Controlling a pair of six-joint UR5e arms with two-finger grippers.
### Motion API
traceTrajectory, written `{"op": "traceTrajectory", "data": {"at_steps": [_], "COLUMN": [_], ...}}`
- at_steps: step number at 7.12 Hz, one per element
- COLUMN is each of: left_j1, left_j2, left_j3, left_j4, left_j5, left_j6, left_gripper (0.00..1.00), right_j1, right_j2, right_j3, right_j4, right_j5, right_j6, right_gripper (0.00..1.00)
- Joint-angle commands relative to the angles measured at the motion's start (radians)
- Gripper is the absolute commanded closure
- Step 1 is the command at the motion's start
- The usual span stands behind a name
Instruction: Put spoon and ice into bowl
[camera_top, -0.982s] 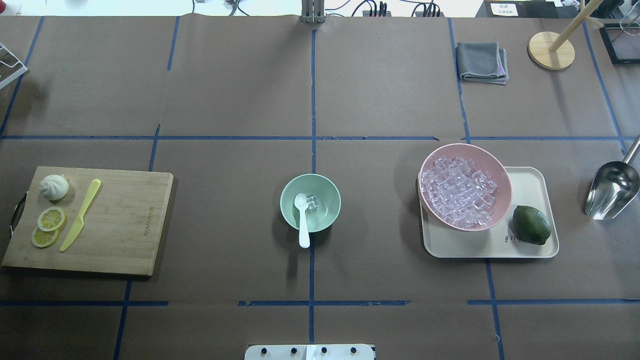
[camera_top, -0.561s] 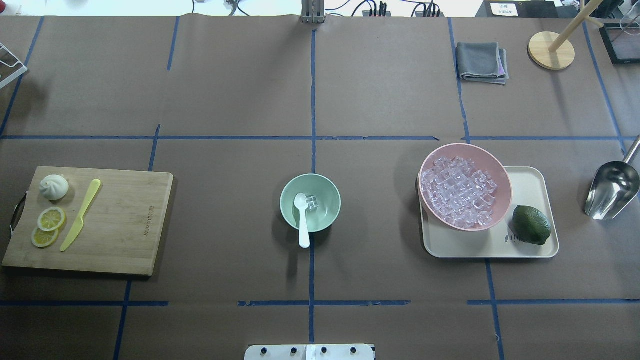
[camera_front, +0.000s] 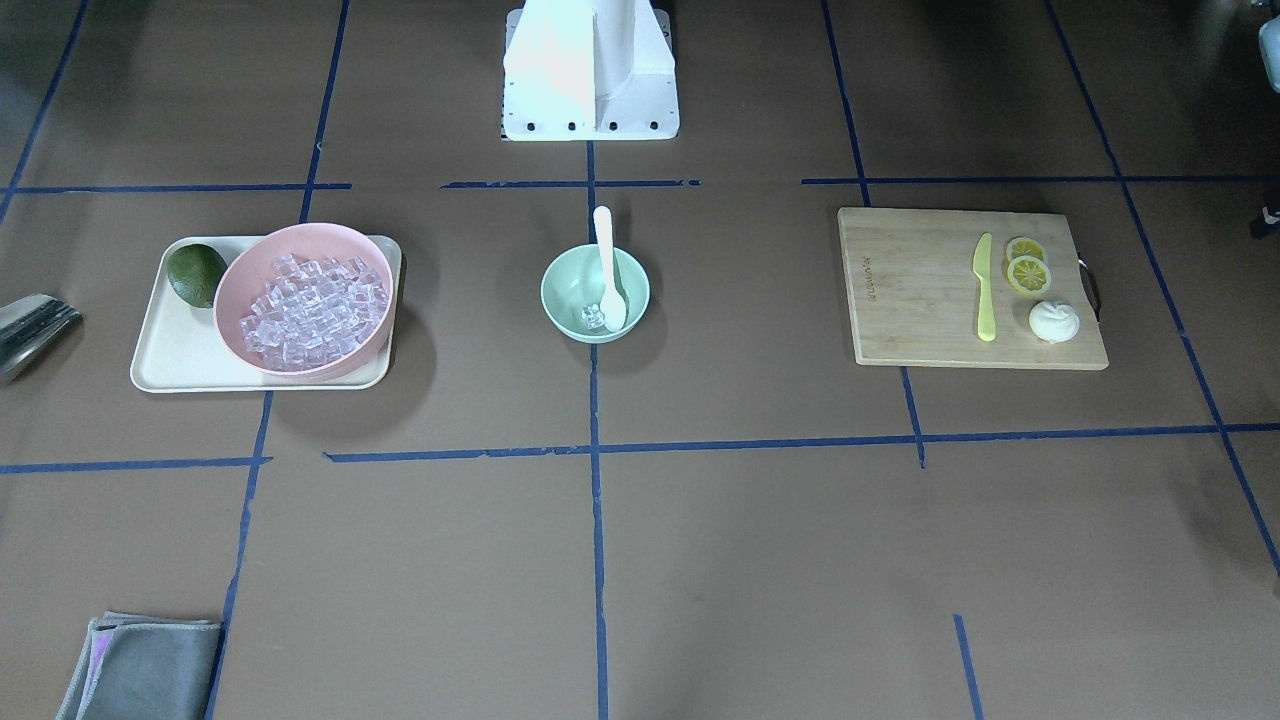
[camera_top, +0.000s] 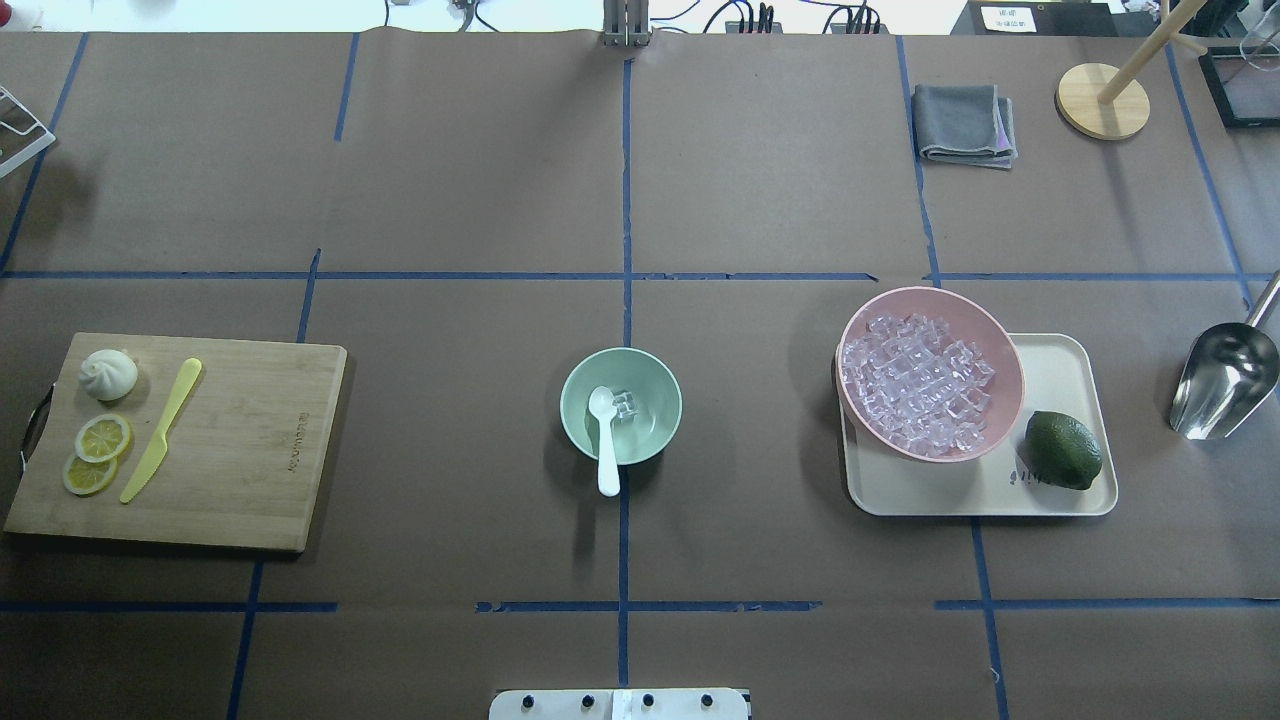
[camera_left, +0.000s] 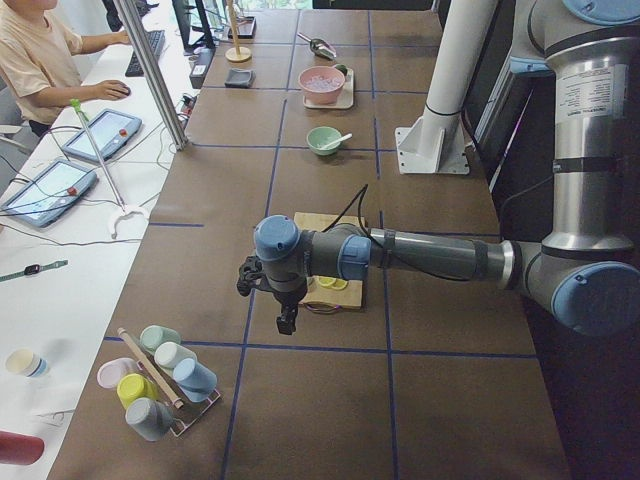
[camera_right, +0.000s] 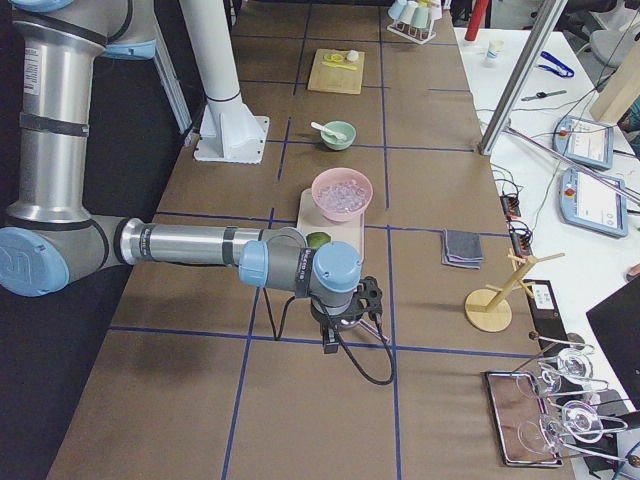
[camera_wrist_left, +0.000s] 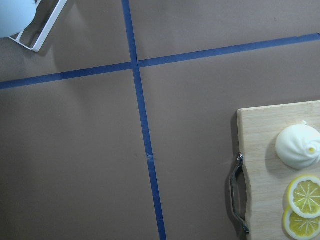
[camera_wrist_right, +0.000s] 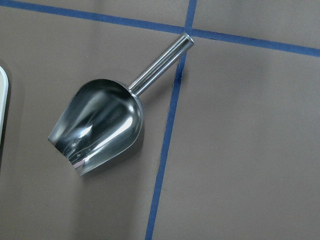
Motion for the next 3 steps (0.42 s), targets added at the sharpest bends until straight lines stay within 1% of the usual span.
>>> {"op": "traceTrajectory", "data": {"at_steps": [1,3], "left_j1": [0.002,0.002], "left_j2": [-0.001,-0.008], "left_j3": [0.006,0.005], "left_j4": [0.0,-0.001], "left_j5": [0.001,0.002], "left_j6": [0.0,0.0], "left_gripper": [0.0,0.0], "right_j1": [0.0,0.0], "right_j2": [0.004,0.005], "right_j3": [0.003,0.004], "right_j4": [0.002,0.0], "right_j5": [0.002,0.001], "right_j6": [0.001,0.001], "right_gripper": [0.0,0.0]}}
